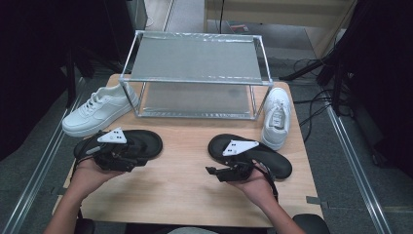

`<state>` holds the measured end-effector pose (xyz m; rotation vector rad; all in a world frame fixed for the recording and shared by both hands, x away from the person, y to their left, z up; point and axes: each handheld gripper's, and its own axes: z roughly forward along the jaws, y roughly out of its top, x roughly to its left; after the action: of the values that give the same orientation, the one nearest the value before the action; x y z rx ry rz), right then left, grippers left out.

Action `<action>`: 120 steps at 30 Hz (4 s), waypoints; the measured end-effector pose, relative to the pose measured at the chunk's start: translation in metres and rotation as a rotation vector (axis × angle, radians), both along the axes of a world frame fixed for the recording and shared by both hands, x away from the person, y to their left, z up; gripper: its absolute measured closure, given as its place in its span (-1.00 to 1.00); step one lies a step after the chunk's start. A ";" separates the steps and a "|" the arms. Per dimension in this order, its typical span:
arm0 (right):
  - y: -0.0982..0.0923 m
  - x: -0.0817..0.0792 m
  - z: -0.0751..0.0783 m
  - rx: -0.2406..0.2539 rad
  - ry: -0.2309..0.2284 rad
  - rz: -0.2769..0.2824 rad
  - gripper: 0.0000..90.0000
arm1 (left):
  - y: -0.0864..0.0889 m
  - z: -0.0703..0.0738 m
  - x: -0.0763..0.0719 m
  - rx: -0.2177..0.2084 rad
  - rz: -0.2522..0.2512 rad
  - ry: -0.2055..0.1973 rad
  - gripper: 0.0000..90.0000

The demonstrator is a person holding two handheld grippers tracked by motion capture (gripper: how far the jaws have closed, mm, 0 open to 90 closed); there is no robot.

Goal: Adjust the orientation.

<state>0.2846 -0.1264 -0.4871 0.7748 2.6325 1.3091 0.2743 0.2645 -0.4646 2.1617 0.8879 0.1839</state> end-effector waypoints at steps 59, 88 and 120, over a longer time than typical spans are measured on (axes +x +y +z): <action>0.002 -0.005 -0.005 -0.029 -0.003 0.011 0.01 | 0.022 -0.039 0.033 0.157 0.015 -0.010 0.62; 0.002 -0.006 -0.002 0.007 0.005 0.020 0.02 | -0.066 0.002 0.038 0.119 -0.003 0.068 0.69; 0.011 -0.007 -0.008 -0.006 0.015 0.040 0.02 | -0.125 -0.028 0.049 0.095 -0.040 0.171 0.08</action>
<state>0.2780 -0.1151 -0.4947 0.7375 2.6766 1.3093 0.3233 0.1390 -0.4930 2.3081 0.9480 0.0212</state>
